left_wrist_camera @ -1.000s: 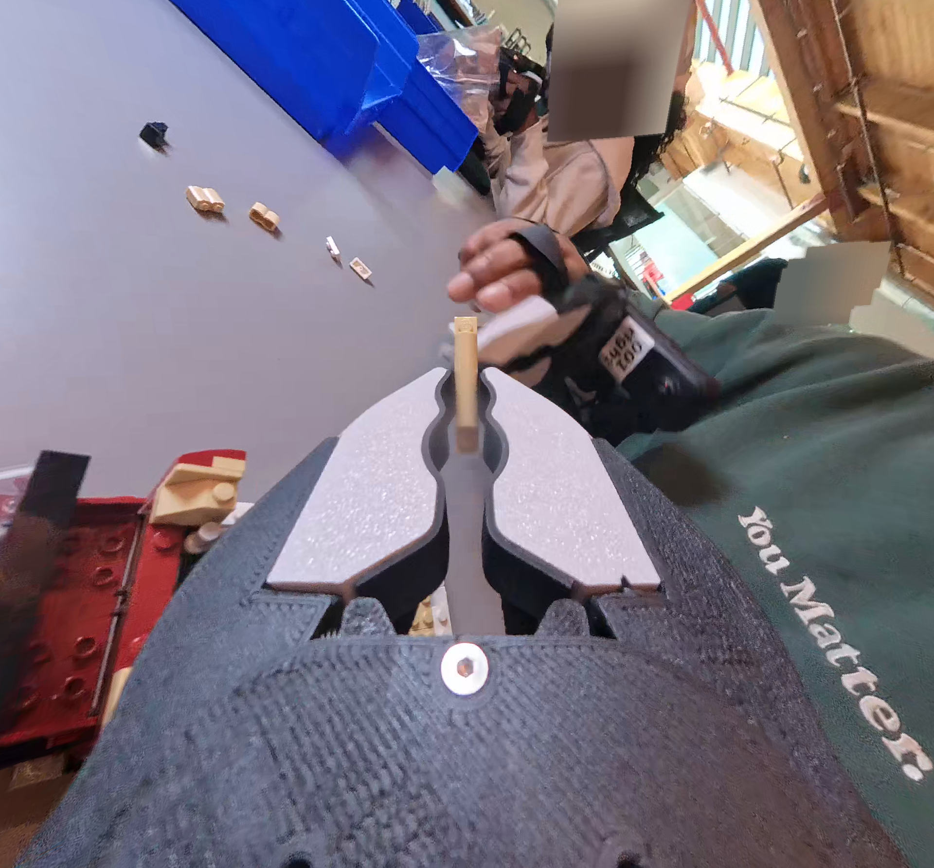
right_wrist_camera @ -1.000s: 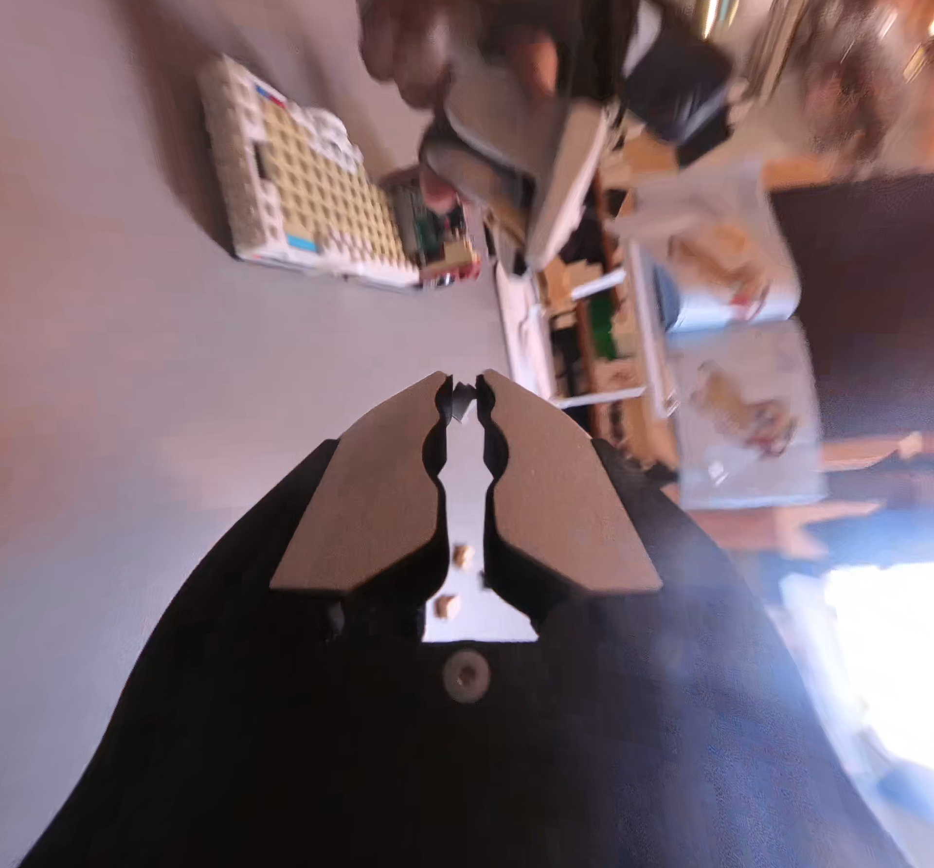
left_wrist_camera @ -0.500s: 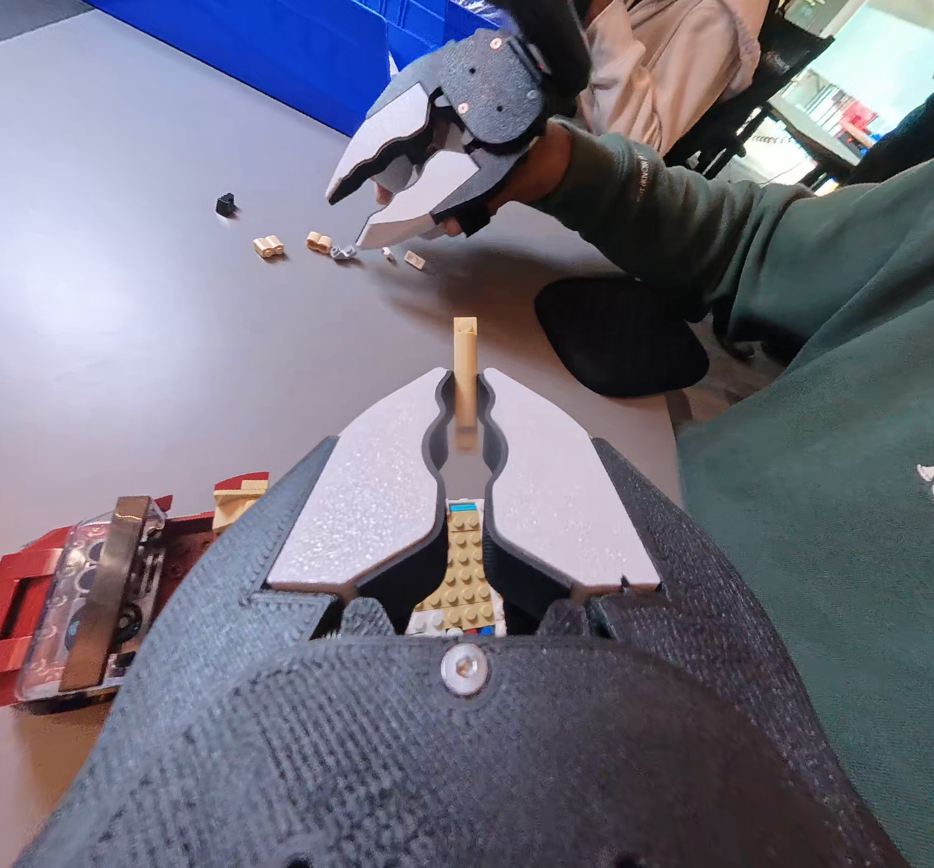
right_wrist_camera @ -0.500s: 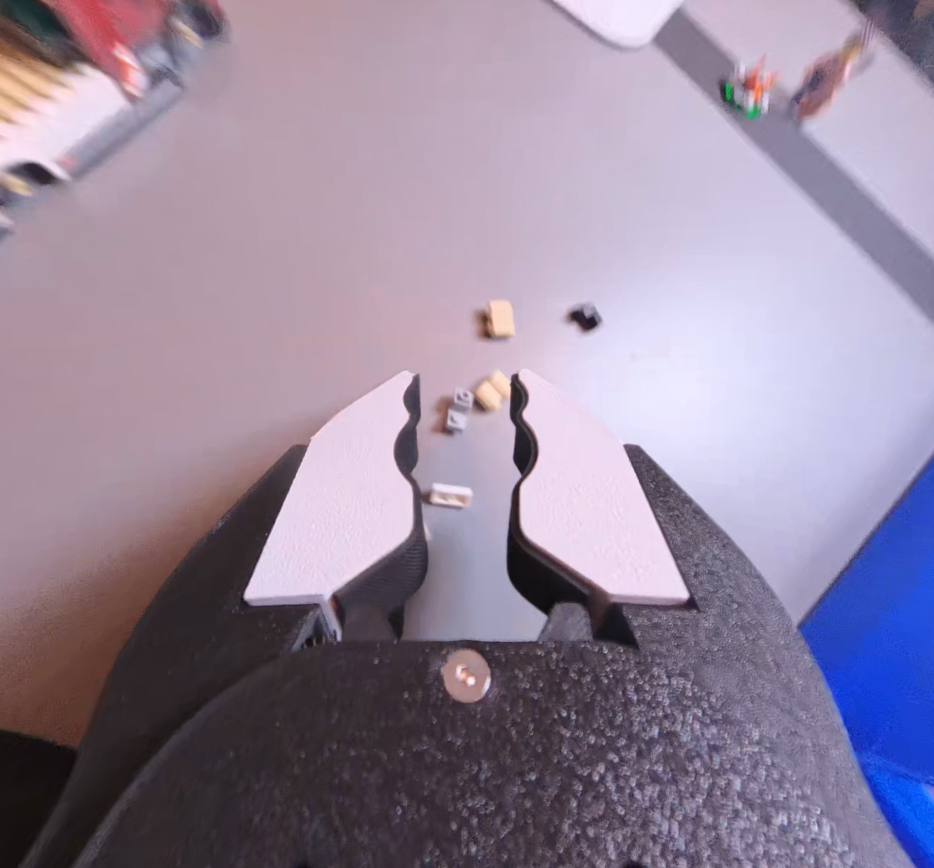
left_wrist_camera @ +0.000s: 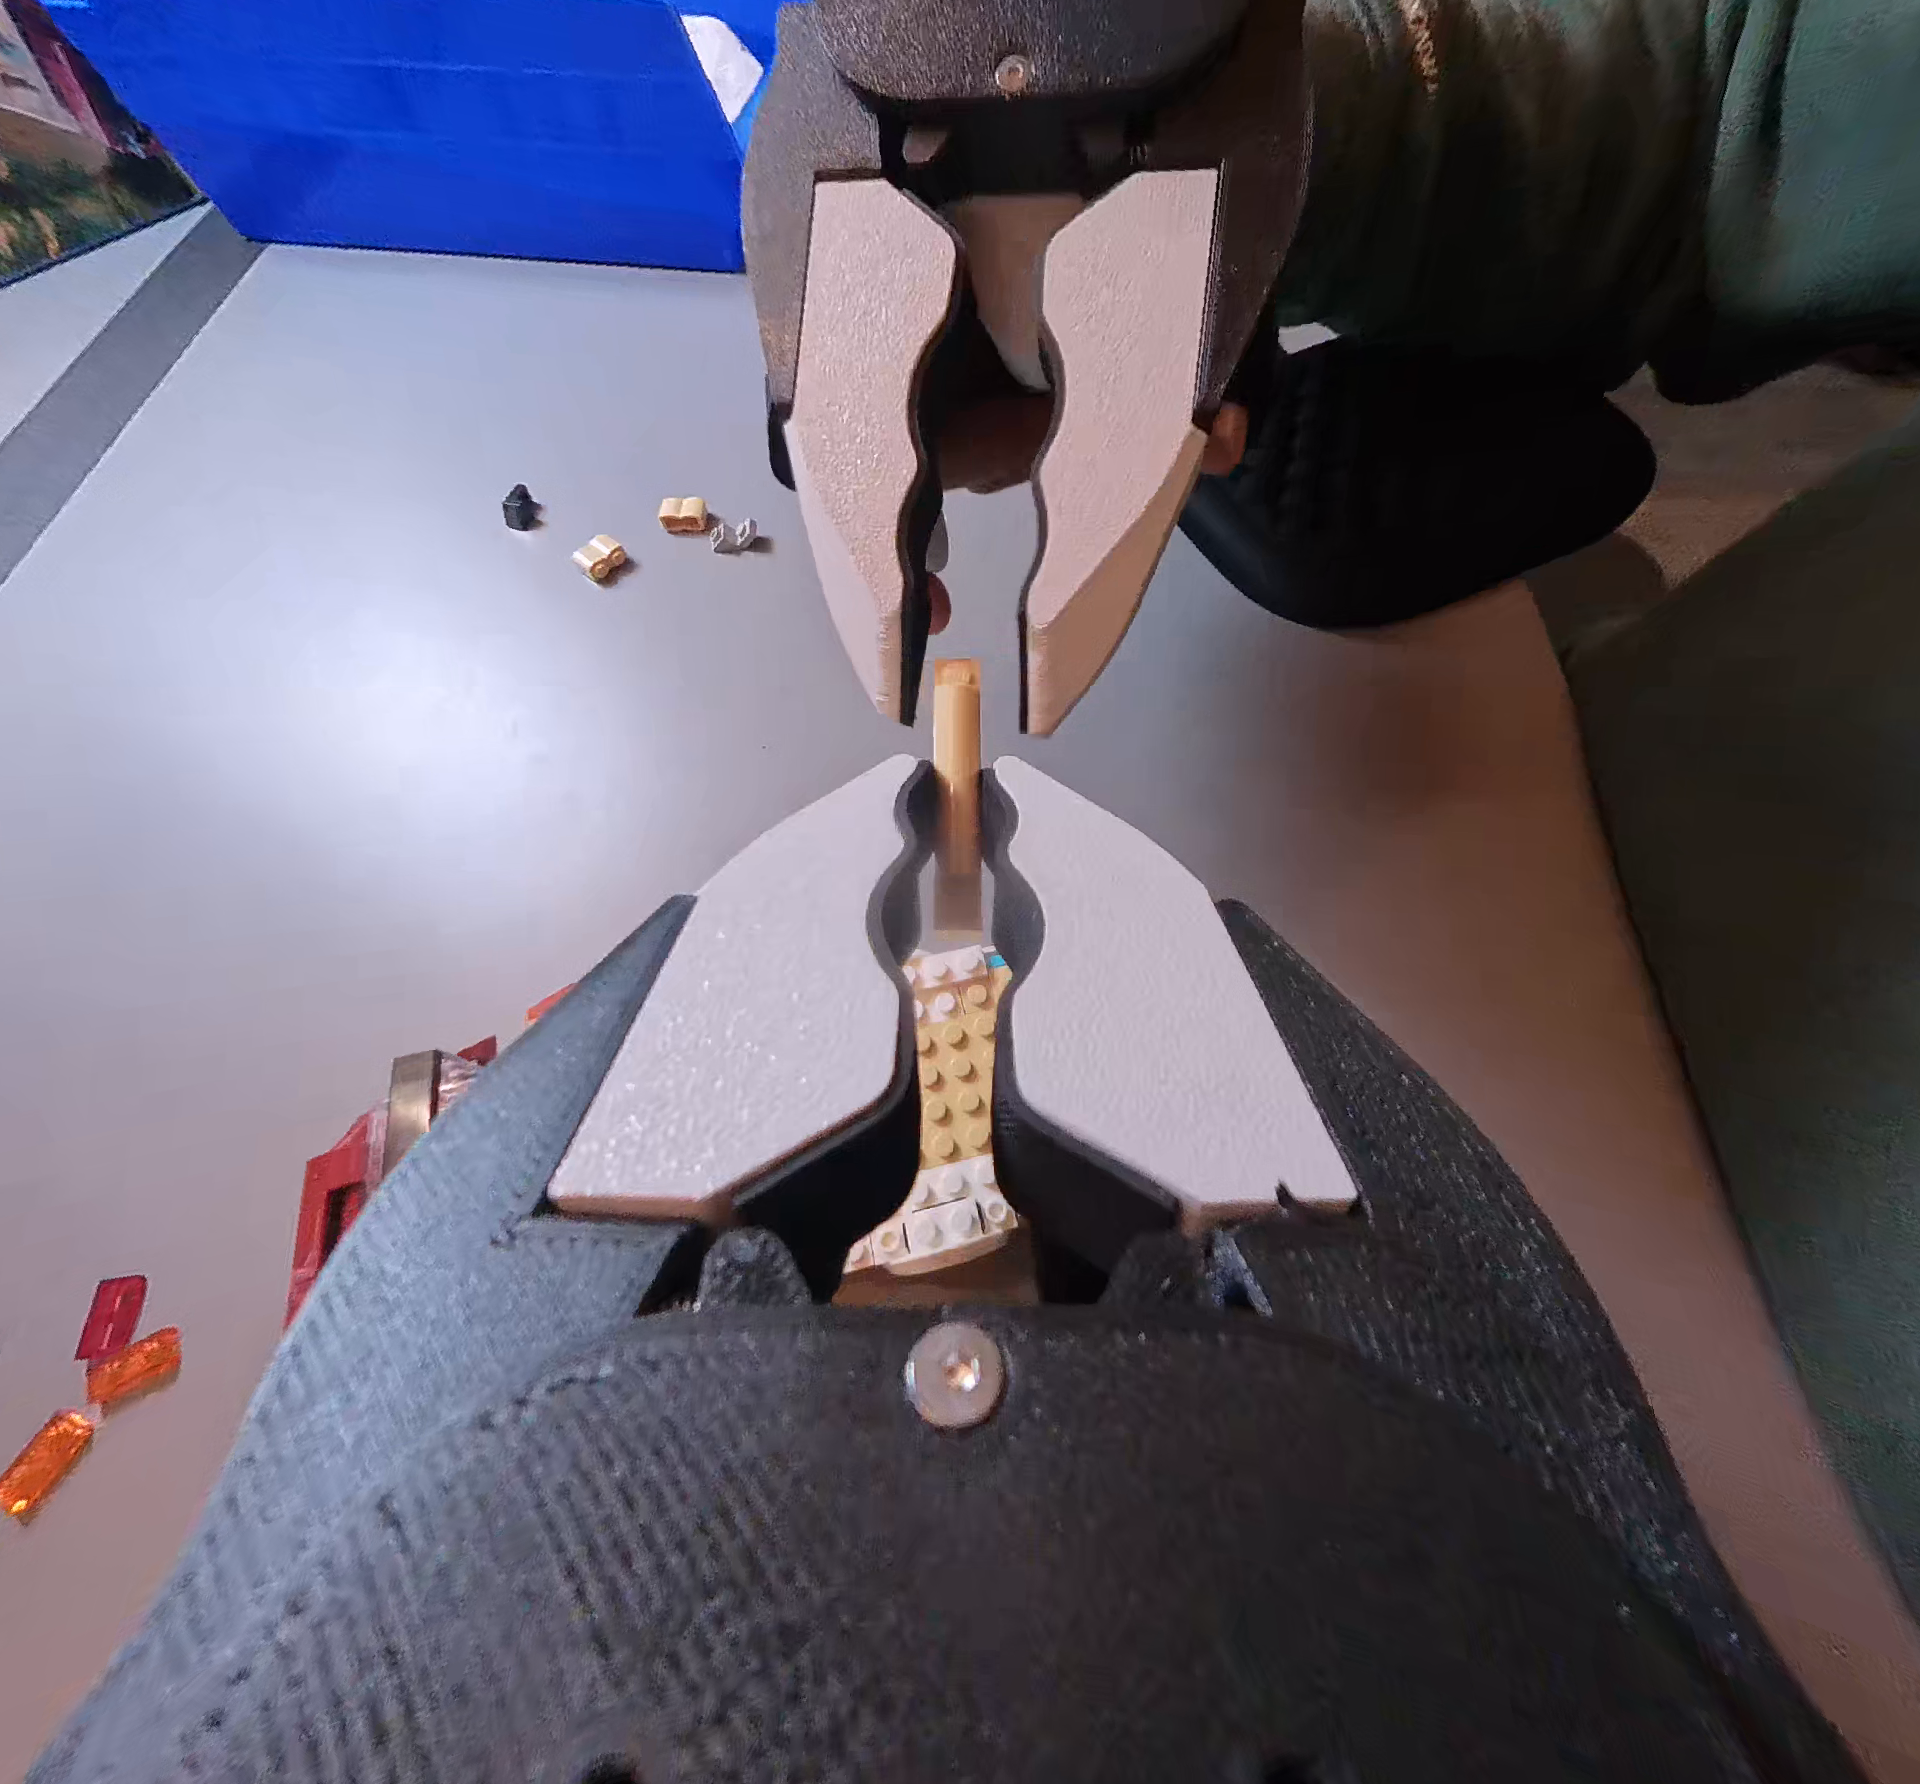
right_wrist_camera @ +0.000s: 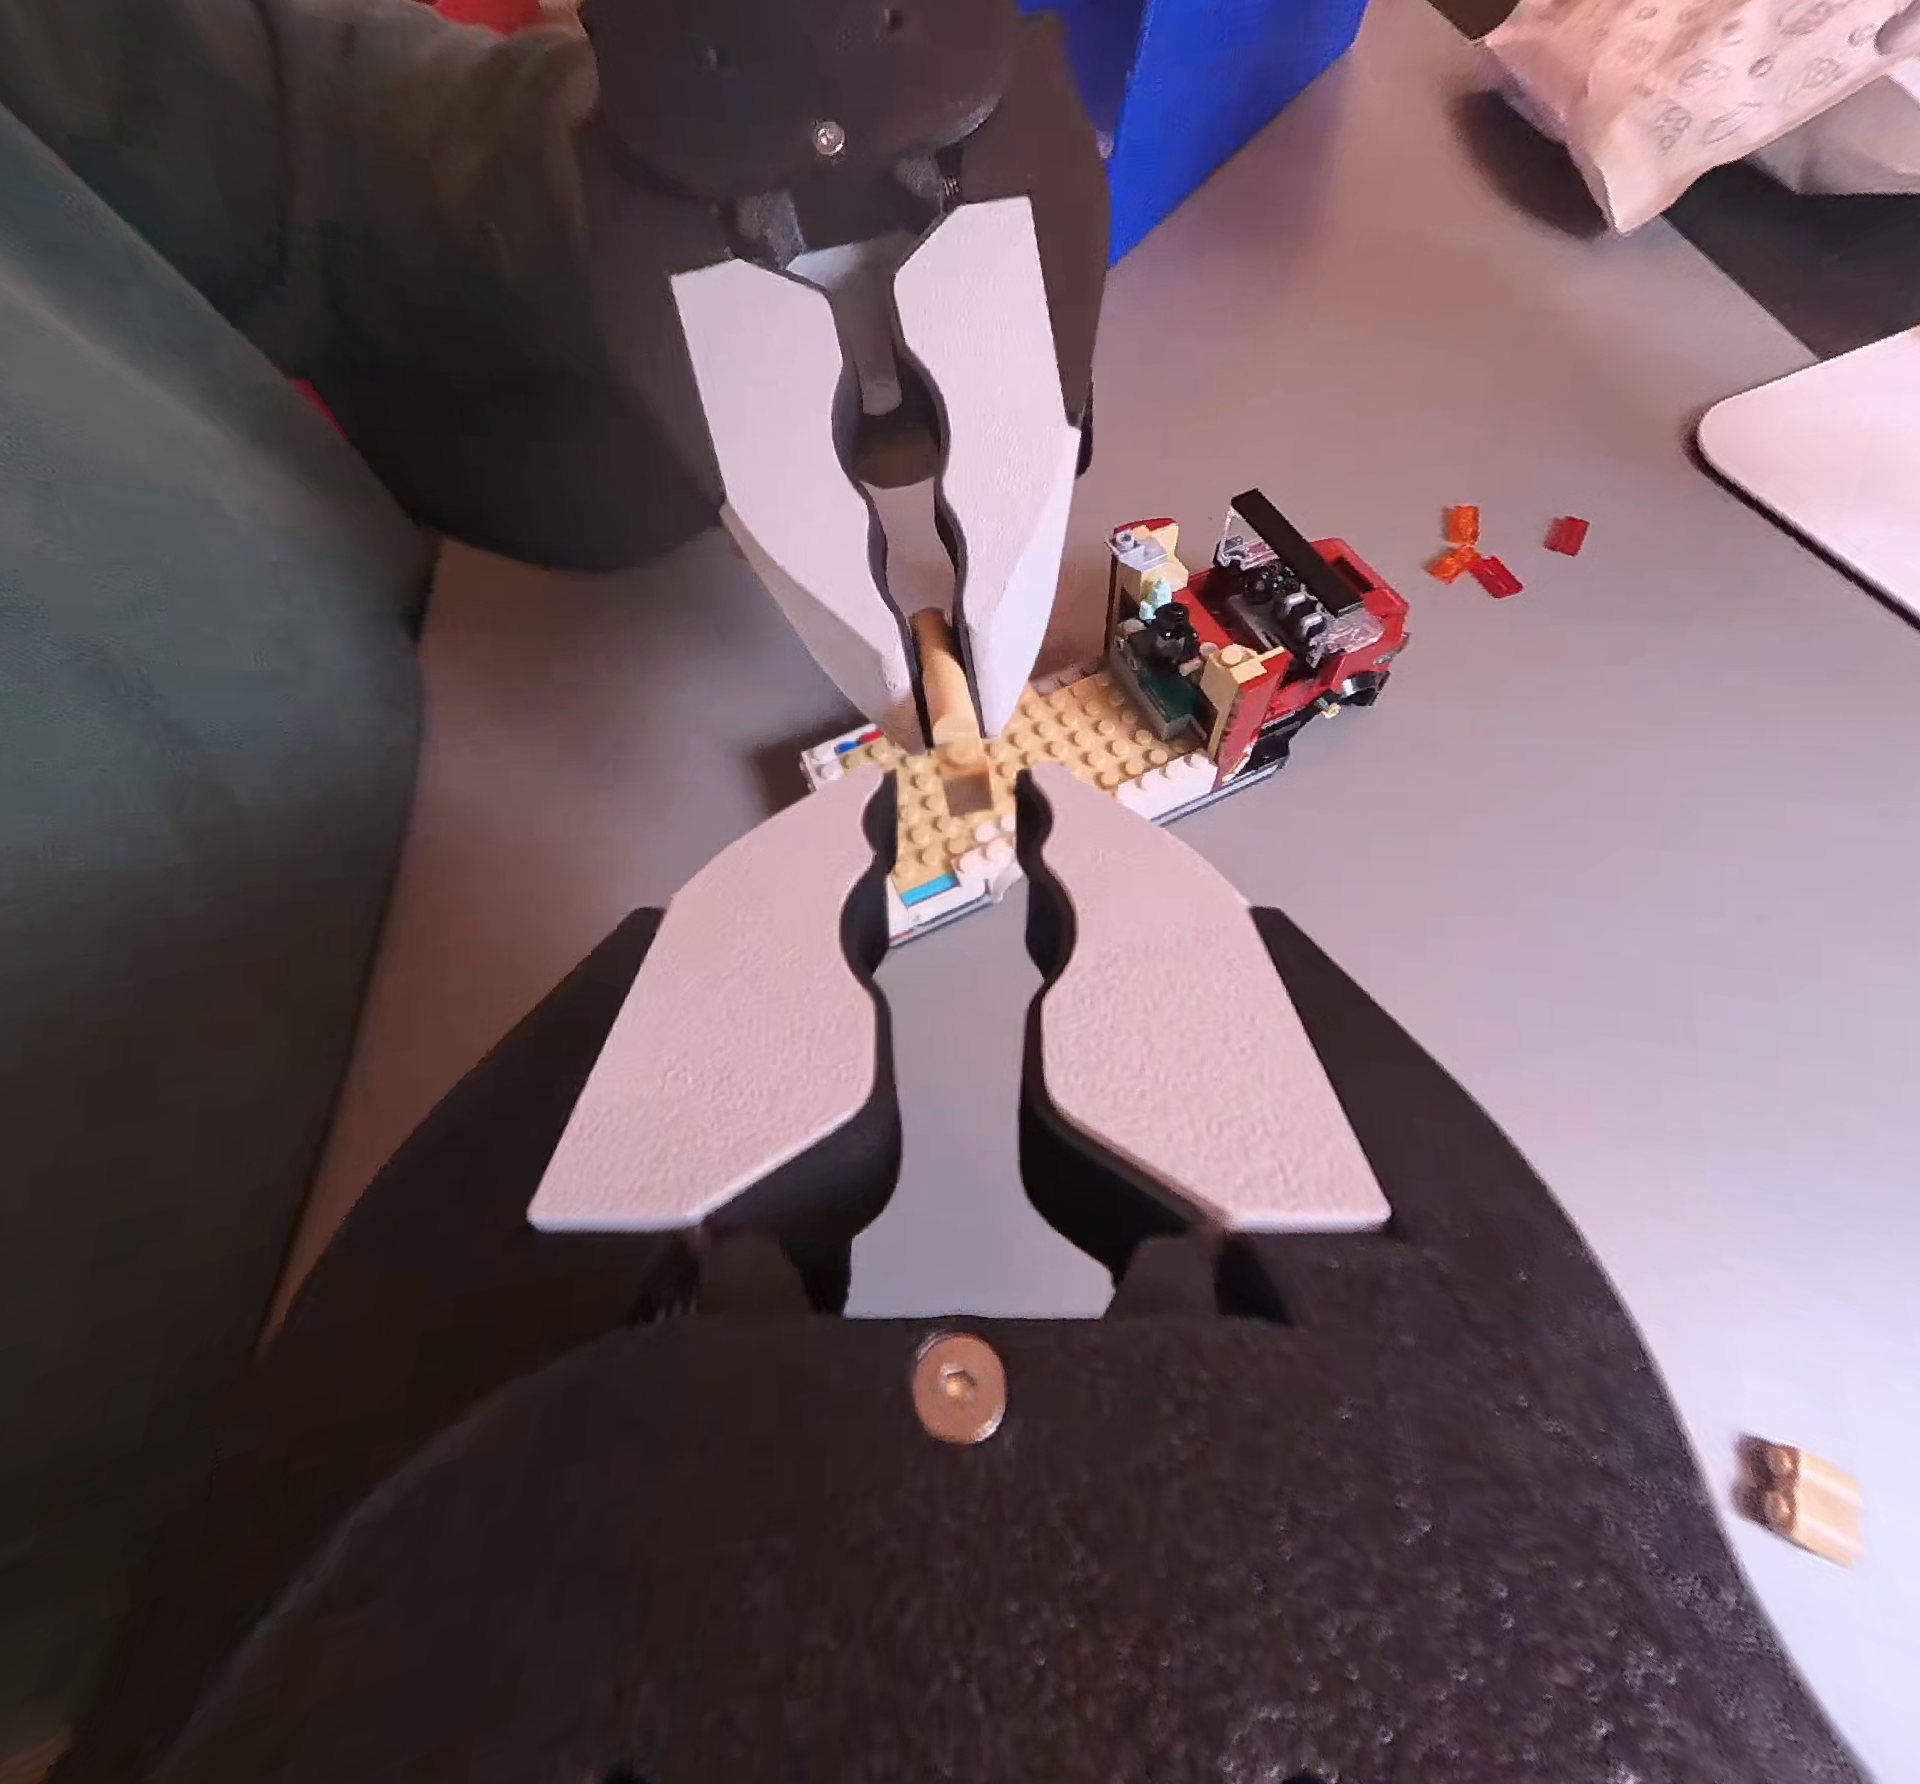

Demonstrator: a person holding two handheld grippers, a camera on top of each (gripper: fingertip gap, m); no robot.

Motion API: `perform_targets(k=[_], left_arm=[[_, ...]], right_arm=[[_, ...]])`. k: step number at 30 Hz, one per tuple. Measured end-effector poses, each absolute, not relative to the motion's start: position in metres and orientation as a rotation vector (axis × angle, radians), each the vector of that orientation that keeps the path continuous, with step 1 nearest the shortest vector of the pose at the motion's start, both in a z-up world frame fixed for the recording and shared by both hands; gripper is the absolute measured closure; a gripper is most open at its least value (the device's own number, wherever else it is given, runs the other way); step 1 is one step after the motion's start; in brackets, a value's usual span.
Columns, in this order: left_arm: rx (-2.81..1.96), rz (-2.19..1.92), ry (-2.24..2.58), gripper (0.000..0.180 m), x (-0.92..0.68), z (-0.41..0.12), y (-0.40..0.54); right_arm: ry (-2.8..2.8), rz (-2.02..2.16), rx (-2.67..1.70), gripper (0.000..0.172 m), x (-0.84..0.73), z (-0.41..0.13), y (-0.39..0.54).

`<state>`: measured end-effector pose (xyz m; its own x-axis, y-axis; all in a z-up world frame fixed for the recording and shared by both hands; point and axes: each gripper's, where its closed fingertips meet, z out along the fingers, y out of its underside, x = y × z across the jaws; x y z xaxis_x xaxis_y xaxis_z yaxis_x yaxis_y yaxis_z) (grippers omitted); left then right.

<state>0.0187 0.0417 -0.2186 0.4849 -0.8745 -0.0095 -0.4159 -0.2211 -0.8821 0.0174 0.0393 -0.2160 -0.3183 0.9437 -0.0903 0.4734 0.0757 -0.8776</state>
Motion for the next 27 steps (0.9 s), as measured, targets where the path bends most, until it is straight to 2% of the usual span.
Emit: perform_targets(k=[1,3,8,11,15,19,27], left_arm=[[-1.818,-0.659,1.072,0.172,0.017,-0.216,0.041],[-1.776,-0.744,1.050,0.172,0.019,-0.208,0.037],[-1.716,-0.820,1.048,0.171,0.020,-0.198,0.032],[-1.706,-0.777,1.099,0.164,0.020,-0.197,0.028],[-1.757,-0.646,1.185,0.171,0.020,-0.212,0.029],[-1.777,-0.751,1.118,0.172,0.020,-0.210,0.030],[-1.466,-0.368,1.273,0.170,0.022,-0.212,0.035]], right_arm=[[-1.821,1.209,-1.393,0.150,0.017,-0.213,0.039],[-1.780,1.252,-1.368,0.162,0.014,-0.206,0.036],[-1.791,1.253,-1.334,0.164,0.016,-0.196,0.032],[-1.828,1.215,-1.371,0.164,0.017,-0.204,0.032],[-1.883,1.187,-1.389,0.164,0.015,-0.214,0.027],[-1.858,1.192,-1.420,0.163,0.015,-0.214,0.029],[-1.636,1.511,-1.659,0.163,0.018,-0.218,0.032]])
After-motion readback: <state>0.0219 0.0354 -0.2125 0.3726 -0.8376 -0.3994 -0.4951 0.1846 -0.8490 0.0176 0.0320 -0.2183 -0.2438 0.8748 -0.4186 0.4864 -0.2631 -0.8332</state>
